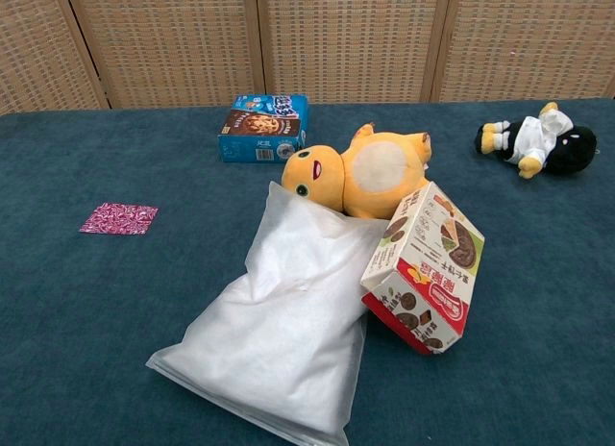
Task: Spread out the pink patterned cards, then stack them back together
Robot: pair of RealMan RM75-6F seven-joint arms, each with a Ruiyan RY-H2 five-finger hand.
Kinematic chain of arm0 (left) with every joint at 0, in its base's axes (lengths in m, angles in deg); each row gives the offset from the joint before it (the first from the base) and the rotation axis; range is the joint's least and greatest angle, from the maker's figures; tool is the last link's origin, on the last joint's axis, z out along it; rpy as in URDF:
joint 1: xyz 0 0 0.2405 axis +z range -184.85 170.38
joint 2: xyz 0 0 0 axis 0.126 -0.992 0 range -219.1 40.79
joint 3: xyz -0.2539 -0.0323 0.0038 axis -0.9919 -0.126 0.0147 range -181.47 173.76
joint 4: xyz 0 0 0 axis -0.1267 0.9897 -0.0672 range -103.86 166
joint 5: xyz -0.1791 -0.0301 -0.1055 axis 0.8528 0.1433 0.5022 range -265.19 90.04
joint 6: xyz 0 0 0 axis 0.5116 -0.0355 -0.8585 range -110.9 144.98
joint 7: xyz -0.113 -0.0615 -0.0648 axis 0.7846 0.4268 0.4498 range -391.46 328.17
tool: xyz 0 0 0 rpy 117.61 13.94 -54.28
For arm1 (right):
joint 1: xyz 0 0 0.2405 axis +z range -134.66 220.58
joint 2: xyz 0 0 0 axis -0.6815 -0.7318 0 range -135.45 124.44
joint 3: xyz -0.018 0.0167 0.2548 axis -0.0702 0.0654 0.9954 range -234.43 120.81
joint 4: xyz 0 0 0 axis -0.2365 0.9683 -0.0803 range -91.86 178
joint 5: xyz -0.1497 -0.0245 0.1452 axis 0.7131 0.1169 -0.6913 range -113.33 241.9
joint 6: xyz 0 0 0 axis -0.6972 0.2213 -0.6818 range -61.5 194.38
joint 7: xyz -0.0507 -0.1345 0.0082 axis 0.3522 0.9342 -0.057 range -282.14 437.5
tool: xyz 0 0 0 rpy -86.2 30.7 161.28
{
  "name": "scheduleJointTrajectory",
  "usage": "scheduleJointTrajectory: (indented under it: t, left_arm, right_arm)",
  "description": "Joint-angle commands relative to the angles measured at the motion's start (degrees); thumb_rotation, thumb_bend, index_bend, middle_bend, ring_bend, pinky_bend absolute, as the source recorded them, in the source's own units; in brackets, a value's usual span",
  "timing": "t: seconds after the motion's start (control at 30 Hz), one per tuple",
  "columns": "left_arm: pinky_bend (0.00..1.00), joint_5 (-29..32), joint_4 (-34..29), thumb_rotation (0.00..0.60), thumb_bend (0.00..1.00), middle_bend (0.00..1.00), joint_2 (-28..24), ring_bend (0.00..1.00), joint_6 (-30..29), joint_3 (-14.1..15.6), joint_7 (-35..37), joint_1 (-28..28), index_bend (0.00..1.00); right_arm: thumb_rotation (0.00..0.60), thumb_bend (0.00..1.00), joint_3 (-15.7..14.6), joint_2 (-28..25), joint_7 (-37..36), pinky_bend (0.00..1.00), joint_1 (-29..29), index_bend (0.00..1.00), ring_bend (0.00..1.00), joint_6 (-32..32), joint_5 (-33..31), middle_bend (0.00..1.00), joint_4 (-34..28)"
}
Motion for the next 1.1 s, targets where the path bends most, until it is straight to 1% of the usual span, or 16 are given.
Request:
scheduleJointTrajectory:
  t: [0.03, 0.3, 0.53, 0.63, 0.73, 0.83, 0.93, 1.0, 1.1]
  left_arm:
    - [0.0, -0.12, 0.0, 0.6, 0.02, 0.0, -0.05, 0.0, -0.03, -0.04, 0.01, 0.1, 0.0]
    - [0.0, -0.33, -0.01, 0.6, 0.02, 0.0, -0.01, 0.0, 0.36, -0.28, -0.12, 0.11, 0.0]
    - [0.0, 0.62, 0.05, 0.6, 0.03, 0.0, -0.09, 0.0, 0.97, -0.87, -0.4, -0.07, 0.0]
    - [0.0, 1.07, -0.17, 0.6, 0.05, 0.0, -0.27, 0.0, 1.85, -0.64, -1.11, -0.23, 0.0]
    - [0.0, 1.95, -0.59, 0.6, 0.09, 0.0, -0.49, 0.0, 2.72, -0.59, -2.18, -0.46, 0.0]
    - [0.0, 4.34, -1.86, 0.6, 0.16, 0.0, -0.45, 0.0, 4.4, -1.25, -4.33, -1.36, 0.0]
    - [0.0, 7.23, -2.86, 0.6, 0.32, 0.0, -0.17, 0.0, 6.26, -2.43, -6.57, -2.76, 0.0]
    - [0.0, 10.72, -3.27, 0.6, 0.44, 0.0, 0.06, 0.0, 8.02, -3.93, -9.7, -4.47, 0.0]
    - [0.0, 14.02, -3.87, 0.6, 0.55, 0.0, 0.19, 0.0, 9.37, -5.32, -12.69, -6.2, 0.0]
  right_arm:
    - [0.6, 0.1, -0.12, 0.03, 0.13, 0.0, -0.03, 0.04, 0.0, -0.04, 0.12, 0.0, -0.03]
    - [0.6, 0.11, -0.05, -0.04, -0.24, 0.0, -0.08, 0.04, 0.0, 0.21, 0.23, 0.0, -0.17]
    - [0.6, 0.11, -0.21, 0.39, 0.17, 0.0, 0.28, 0.04, 0.0, -0.83, -0.02, 0.0, 0.07]
    - [0.6, 0.11, -0.37, 0.51, 0.6, 0.0, 0.25, 0.04, 0.0, -0.66, 0.43, 0.0, -0.08]
    - [0.6, 0.11, -0.4, 0.56, 0.76, 0.0, 0.23, 0.04, 0.0, -0.74, 0.3, 0.0, -0.12]
    - [0.6, 0.11, -0.29, 0.58, 0.43, 0.0, 0.28, 0.04, 0.0, -1.0, -0.16, 0.0, -0.03]
    - [0.6, 0.1, -0.31, 0.6, 0.07, 0.0, 0.41, 0.04, 0.0, -1.41, -0.4, 0.0, 0.15]
    - [0.6, 0.1, -0.34, 0.56, -0.25, 0.0, 0.52, 0.04, 0.0, -1.65, -0.43, 0.0, 0.2]
    - [0.6, 0.11, -0.32, 0.53, -0.49, 0.0, 0.52, 0.04, 0.0, -1.55, -0.34, 0.0, 0.21]
